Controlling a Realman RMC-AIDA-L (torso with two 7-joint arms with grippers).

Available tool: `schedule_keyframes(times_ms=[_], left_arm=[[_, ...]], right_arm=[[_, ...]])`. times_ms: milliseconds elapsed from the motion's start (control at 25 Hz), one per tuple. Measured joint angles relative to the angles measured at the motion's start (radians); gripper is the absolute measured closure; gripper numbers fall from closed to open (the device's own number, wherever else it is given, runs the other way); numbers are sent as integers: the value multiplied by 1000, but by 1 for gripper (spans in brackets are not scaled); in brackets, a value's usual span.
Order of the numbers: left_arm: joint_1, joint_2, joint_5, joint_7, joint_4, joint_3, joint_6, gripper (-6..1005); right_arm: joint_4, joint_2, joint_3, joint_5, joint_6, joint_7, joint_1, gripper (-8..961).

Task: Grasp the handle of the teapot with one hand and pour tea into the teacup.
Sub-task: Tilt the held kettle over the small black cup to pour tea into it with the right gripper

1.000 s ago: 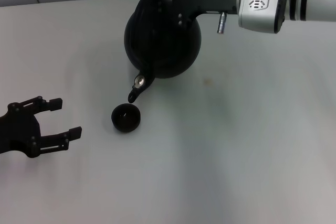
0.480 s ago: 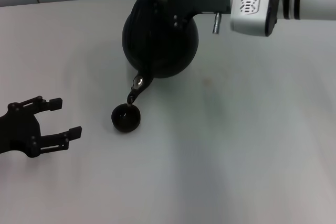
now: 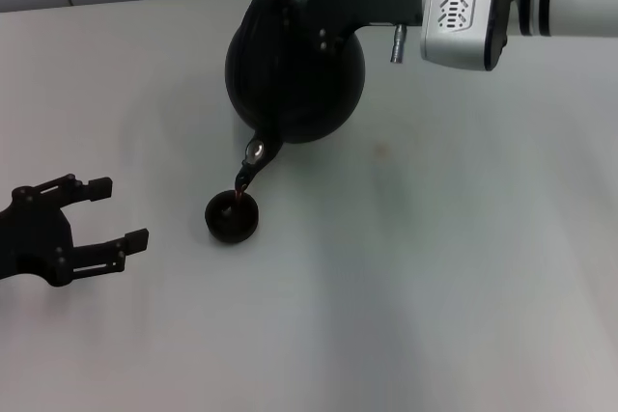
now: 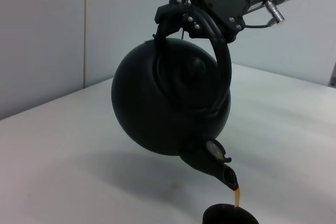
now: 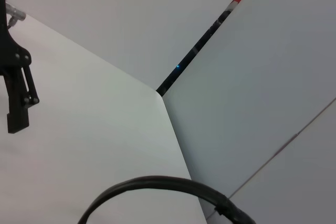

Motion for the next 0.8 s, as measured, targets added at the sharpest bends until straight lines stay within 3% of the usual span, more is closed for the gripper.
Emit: schedule_keyframes(times_ms=[800], left_arm=[[-4, -2, 0, 0, -1, 0, -17, 138]], right_arm=[[0, -1, -13, 23, 0, 5, -16, 866]])
